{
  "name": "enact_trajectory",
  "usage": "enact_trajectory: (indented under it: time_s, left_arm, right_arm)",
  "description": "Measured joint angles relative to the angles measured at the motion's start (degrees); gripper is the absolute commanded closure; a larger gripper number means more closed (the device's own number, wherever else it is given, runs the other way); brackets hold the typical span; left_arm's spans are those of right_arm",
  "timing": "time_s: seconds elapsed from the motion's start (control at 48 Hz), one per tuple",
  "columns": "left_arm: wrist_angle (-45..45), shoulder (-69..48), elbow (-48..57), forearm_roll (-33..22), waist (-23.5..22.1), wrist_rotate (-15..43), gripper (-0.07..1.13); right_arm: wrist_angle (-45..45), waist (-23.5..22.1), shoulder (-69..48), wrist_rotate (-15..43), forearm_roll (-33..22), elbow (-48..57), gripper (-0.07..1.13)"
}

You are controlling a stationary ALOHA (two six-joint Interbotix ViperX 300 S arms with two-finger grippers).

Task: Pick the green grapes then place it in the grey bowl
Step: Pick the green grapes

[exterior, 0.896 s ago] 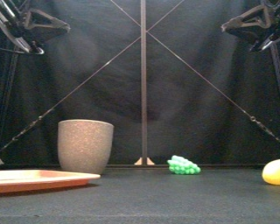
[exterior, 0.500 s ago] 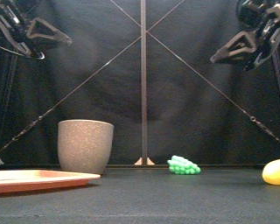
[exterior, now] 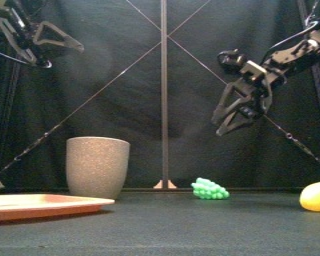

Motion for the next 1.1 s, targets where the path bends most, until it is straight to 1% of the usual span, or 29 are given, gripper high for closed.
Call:
enact_trajectory:
  time_s: [0.167, 0.438, 0.708, 1.0, 1.104]
  left_arm:
    - [-0.09, 0.00, 0.00, -0.09, 0.00, -0.09, 0.89]
    - [-0.09, 0.00, 1.14, -0.09, -0.18, -0.09, 0.89]
    - [-0.18, 0.00, 1.23, -0.09, -0.35, -0.09, 0.89]
    - [-0.26, 0.00, 1.23, -0.35, -0.35, -0.26, 0.89]
    - [-0.44, 0.00, 1.23, -0.88, -0.35, -0.35, 0.89]
  right_arm:
    - [1.41, -1.23, 9.58, 0.00, -1.41, -4.39, 0.04]
    - [2.20, -4.57, 18.28, -0.09, -2.64, -8.79, 0.04]
    - [2.46, -6.50, 23.03, 0.00, -2.37, -9.84, 0.05]
    - [3.43, -6.59, 23.47, -0.09, -1.14, -9.84, 0.05]
    - [3.43, -6.59, 23.55, 0.00, 0.09, -9.84, 0.05]
